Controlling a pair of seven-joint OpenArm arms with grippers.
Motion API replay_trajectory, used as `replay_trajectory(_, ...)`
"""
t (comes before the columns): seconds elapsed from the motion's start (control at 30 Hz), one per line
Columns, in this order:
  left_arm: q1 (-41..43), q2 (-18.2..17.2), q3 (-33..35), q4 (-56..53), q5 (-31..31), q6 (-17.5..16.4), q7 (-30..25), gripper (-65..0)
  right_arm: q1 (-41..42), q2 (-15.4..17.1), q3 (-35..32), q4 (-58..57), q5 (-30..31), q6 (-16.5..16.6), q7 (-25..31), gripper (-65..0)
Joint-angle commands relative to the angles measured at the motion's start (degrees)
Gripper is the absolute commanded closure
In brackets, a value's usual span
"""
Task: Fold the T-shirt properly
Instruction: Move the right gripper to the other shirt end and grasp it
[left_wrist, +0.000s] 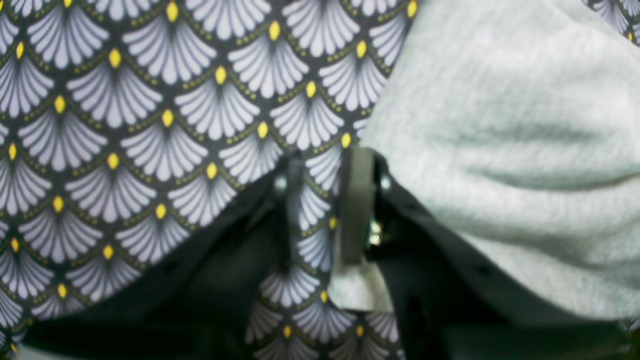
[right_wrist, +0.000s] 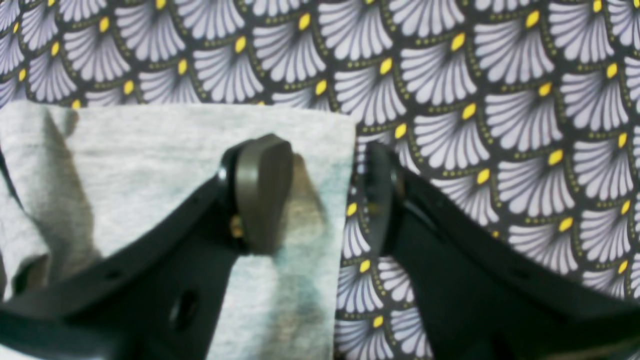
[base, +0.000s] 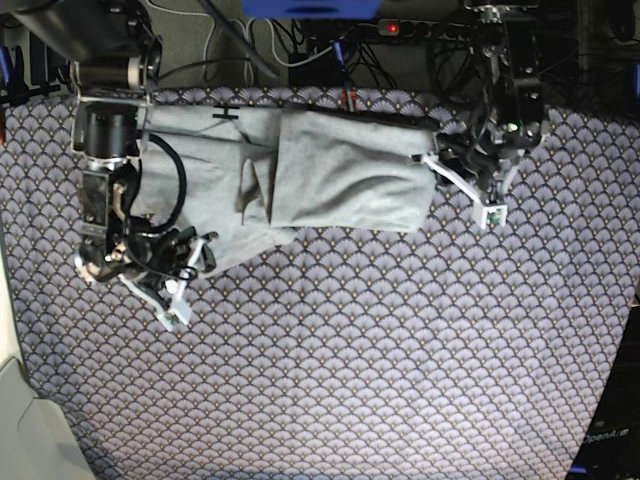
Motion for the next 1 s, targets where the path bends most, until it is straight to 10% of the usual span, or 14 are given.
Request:
replay_trajectory(0.0, -0.5, -0.1, 0.0, 1.2, -0.3, 0.0, -0.9, -14.3, 1.3, 0.2, 0.1, 0.7, 0.4, 0.0, 0.2, -28.4)
replay_trajectory(0.13, -0.6, -0.1, 0.0, 1.2, -0.3, 0.0, -1.0, -14.3, 1.1, 0.1, 0.1, 0.8, 0.4, 0.0, -0.4, -26.0)
replay_trajectory(0.37, -1.7, -0.1, 0.0, 1.1, -0.3, 0.0, -0.8, -14.3, -1.3, 0.1, 0.1, 0.9, 0.4, 0.0, -0.5, -0.4)
replay_trajectory(0.97, -2.9, -0.6, 0.0, 0.4, -0.3, -0.2, -1.0, -14.3, -13.0, 0.1, 0.4, 35.2, 0.4, 0.0, -13.5, 0.0)
